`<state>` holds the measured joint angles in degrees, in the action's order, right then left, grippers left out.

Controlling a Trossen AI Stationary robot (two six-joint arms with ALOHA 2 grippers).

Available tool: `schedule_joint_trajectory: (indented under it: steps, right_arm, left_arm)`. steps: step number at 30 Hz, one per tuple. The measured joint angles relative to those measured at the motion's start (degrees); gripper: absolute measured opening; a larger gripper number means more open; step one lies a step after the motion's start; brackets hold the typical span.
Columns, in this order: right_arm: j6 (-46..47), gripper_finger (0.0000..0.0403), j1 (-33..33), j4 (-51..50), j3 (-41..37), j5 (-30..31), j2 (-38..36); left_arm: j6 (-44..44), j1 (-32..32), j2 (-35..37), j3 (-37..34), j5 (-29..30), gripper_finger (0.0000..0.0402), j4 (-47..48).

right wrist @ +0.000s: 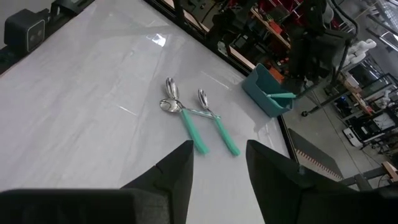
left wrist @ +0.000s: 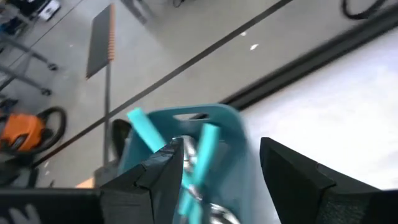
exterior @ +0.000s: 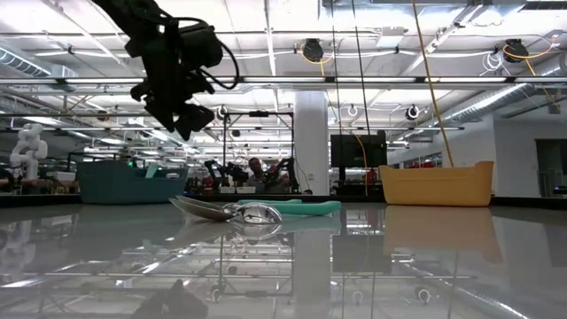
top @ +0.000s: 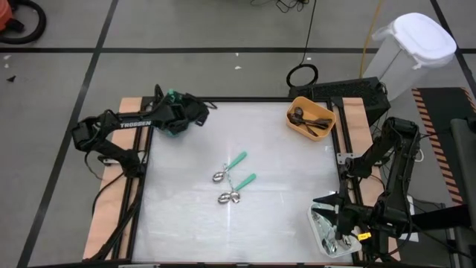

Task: Sort silverware by color (type)
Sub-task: Put the green spoon into the blue bin

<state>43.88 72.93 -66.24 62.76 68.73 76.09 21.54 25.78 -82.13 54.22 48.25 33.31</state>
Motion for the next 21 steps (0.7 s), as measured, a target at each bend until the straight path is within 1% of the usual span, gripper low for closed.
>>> schedule_joint_trajectory:
  steps: [4, 10, 15, 18, 21]
  right_arm:
    - [0.00, 0.0141, 0.00, 0.00, 0.00, 0.00, 0.00]
    - [-0.06, 0.0141, 0.00, -0.01, 0.00, 0.00, 0.00]
    - [-0.52, 0.0141, 0.00, -0.02, 0.00, 0.00, 0.00]
    - [-0.87, 0.0141, 0.00, -0.02, 0.00, 0.00, 0.00]
    - [-1.05, 0.0141, 0.00, -0.02, 0.00, 0.00, 0.00]
  left_arm:
    - [3.74, -4.55, 0.00, 0.00, 0.11, 0.0211, 0.27]
    - [11.85, -11.05, -0.39, 0.00, -0.22, 0.0212, -0.23]
    - [12.70, -17.44, -2.59, 0.02, -3.26, 0.0212, -2.88]
    - [13.25, -21.14, -4.47, 0.00, -3.74, 0.0212, -4.97]
    - [12.71, -24.75, -6.50, 0.00, -3.81, 0.0212, -9.24]
